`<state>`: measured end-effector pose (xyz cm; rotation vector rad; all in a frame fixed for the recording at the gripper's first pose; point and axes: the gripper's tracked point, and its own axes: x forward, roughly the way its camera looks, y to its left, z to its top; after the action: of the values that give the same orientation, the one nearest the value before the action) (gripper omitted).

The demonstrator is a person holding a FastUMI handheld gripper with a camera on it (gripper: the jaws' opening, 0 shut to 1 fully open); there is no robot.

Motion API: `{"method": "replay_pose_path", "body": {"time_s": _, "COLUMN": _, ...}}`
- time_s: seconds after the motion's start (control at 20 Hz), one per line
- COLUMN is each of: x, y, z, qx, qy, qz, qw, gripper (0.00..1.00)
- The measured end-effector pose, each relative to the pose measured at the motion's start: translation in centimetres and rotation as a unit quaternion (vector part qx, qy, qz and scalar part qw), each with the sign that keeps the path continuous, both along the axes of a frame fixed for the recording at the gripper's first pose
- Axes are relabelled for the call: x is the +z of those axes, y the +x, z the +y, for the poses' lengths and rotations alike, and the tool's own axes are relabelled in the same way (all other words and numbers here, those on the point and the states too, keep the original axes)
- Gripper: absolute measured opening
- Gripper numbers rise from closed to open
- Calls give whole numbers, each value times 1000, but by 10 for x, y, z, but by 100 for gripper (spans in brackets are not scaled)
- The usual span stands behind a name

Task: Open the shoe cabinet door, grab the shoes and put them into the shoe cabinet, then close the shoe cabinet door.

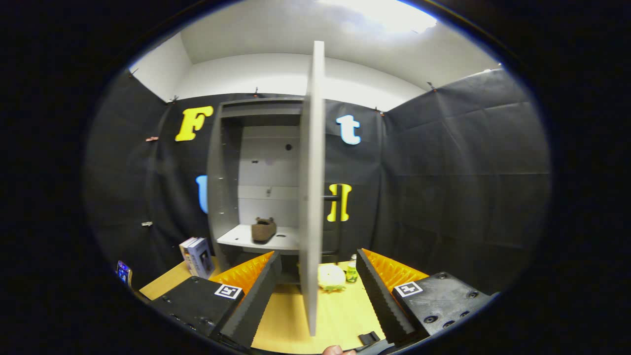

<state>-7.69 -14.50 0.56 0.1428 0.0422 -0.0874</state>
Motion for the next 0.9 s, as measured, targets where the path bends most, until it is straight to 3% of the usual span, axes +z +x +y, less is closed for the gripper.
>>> {"method": "replay_pose_path", "body": {"time_s": 0.25, "x": -19, "y": 45, "z": -54, "qx": -38, "qy": 16, "qz": 21, "qw": 999, "gripper": 97}}
{"method": "replay_pose_path", "body": {"time_s": 0.45, "x": -26, "y": 72, "z": -47, "qx": -16, "qy": 16, "qz": 33, "qw": 999, "gripper": 98}}
{"method": "replay_pose_path", "body": {"time_s": 0.9, "x": -21, "y": 64, "z": 8, "qx": 12, "qy": 38, "qz": 39, "qw": 998, "gripper": 98}}
